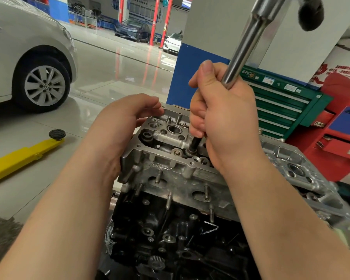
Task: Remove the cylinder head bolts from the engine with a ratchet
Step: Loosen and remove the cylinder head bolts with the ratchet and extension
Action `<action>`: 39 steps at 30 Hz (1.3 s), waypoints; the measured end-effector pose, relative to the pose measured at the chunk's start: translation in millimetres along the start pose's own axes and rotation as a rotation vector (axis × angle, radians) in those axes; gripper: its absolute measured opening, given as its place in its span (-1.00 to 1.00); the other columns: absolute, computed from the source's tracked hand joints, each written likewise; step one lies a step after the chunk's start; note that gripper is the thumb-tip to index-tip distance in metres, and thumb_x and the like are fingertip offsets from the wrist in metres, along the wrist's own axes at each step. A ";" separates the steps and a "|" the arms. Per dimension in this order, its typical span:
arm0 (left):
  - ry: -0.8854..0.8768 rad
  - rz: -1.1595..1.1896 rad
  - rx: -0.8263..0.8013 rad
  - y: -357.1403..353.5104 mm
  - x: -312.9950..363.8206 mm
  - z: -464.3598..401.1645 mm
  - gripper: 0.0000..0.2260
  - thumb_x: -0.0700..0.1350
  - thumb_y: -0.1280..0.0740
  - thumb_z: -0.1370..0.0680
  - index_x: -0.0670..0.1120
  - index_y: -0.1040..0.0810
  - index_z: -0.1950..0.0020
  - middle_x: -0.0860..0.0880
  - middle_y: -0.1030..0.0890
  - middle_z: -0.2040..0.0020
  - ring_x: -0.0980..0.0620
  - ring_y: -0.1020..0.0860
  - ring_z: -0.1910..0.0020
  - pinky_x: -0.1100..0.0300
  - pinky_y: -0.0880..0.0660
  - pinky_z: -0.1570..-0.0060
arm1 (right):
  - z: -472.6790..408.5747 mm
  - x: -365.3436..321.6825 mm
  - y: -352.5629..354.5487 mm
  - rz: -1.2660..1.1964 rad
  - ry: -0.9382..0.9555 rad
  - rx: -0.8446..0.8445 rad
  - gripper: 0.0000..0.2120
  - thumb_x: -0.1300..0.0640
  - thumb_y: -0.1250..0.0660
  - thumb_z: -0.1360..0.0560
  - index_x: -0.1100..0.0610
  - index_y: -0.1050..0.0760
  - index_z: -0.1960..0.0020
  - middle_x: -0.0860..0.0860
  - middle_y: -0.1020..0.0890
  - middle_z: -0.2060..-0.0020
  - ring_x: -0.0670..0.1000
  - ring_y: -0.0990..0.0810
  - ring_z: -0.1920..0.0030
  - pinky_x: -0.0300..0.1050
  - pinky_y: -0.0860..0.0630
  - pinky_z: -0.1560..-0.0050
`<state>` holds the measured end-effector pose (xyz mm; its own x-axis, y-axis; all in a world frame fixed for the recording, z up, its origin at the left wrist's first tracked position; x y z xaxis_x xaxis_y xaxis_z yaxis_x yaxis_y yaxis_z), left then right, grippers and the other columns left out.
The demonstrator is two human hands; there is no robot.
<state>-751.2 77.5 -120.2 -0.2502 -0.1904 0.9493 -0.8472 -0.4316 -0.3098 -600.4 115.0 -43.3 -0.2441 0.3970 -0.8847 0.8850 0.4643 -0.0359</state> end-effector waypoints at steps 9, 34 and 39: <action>0.020 0.010 -0.006 0.5 -0.9 0.3 -0.87 0.01 -0.40 -0.56 -0.01 -0.70 0.06 0.02 -0.77 -0.05 -0.01 -0.67 -0.14 -0.01 -0.58 -0.07 | -11.0 6.9 11.1 -0.035 -0.105 0.022 -0.73 0.03 -0.22 -0.71 0.16 -0.42 0.09 0.01 -0.23 0.50 0.01 -0.17 0.53 -0.17 -0.24 0.49; -0.046 -0.016 -0.016 1.2 1.9 -6.2 -0.84 -0.02 -0.36 -0.58 -0.07 -0.69 0.02 -0.02 -0.77 -0.04 -0.07 -0.66 -0.24 0.14 -0.52 0.01 | -5.8 1.3 5.9 0.099 -0.001 0.007 -0.73 0.03 -0.25 -0.70 0.18 -0.43 0.09 0.00 -0.30 0.51 0.01 -0.24 0.52 -0.10 -0.26 0.48; -0.009 0.020 -0.002 0.1 0.9 1.1 -0.86 0.00 -0.39 -0.56 -0.02 -0.69 0.08 0.00 -0.78 -0.03 -0.01 -0.68 -0.15 0.17 -0.58 0.09 | -1.4 0.2 0.1 0.228 0.069 0.151 -0.72 -0.03 -0.25 -0.69 0.09 -0.43 0.14 -0.08 -0.36 0.49 -0.01 -0.31 0.47 -0.04 -0.34 0.36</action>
<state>-751.0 76.3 -119.4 -0.2627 -0.2071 0.9424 -0.8431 -0.4258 -0.3286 -601.0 116.1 -42.8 -0.0536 0.5334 -0.8442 0.9681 0.2351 0.0871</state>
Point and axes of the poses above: each hand's wrist, its own z-axis away from the middle knuckle, its own y-axis out of the back of the hand, x = y × z, the point moved 6 cm from there along -z, towards the middle knuckle
